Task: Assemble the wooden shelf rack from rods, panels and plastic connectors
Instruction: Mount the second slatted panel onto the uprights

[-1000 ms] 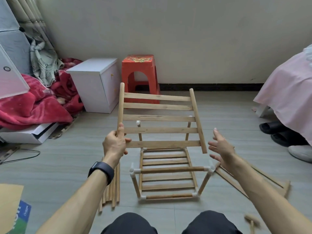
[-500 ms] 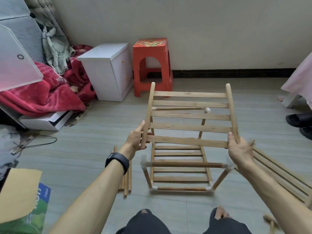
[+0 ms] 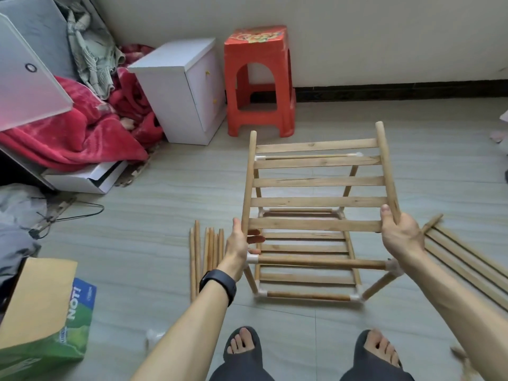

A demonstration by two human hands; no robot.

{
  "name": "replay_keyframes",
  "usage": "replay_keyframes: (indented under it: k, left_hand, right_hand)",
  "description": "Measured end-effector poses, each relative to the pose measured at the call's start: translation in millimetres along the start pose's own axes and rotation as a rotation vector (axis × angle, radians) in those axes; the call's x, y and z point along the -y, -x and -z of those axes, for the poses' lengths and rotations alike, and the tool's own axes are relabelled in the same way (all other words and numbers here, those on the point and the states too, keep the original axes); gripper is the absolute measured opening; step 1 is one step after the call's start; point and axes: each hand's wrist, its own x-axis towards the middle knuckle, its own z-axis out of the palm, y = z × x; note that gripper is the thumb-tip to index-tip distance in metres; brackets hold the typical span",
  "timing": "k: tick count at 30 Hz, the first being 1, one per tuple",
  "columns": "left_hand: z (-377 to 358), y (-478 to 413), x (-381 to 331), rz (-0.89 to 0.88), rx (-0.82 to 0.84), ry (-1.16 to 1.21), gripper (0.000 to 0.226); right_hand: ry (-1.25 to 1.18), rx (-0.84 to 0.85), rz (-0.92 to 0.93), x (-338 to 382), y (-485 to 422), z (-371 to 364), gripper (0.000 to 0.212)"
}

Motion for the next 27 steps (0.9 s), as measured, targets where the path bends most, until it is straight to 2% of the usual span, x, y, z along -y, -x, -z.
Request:
replay_keyframes:
  k: [3, 5, 8, 13, 19, 24, 27]
  left_hand:
    - [-2.4, -0.6, 9.8, -0.076, -0.100, 0.110, 0.065]
    - [0.4, -1.4, 12.5, -0.082, -0.087, 0.177, 0.058]
    - [3.2, -4.7, 13.9, -0.114, -0.064, 0.134, 0.051]
    - [-1.7, -5.7, 11.6, -0.100, -0.059, 0.119, 0.058]
    - [-0.9, 0.7, 9.1, -0.069, -0.074, 0.163, 0.051]
    - [-5.3, 0.7, 13.9, -0.067, -0.194, 0.054, 0.067]
    - [-6.9, 2.4, 15.7, -0.111, -0.287, -0.171, 0.074]
  right_hand:
    - [0.017, 0.048, -0.012, -5.1, -0.7, -4.6, 0.058]
    - [0.018, 0.069, -0.021, -7.0, -1.1, -5.3, 0.056]
    - [-0.044, 0.053, -0.045, -12.6, -3.0, -2.1, 0.053]
    - [-0.083, 0.054, -0.029, -17.9, 0.7, 0.2, 0.052]
    - [-0.038, 0.108, 0.031, -14.1, 3.2, -2.3, 0.053]
    - [-0.098, 0.155, 0.011, -21.9, -2.5, -1.6, 0.051]
    - [-0.115, 0.197, -0.008, -23.6, -6.2, -2.3, 0.049]
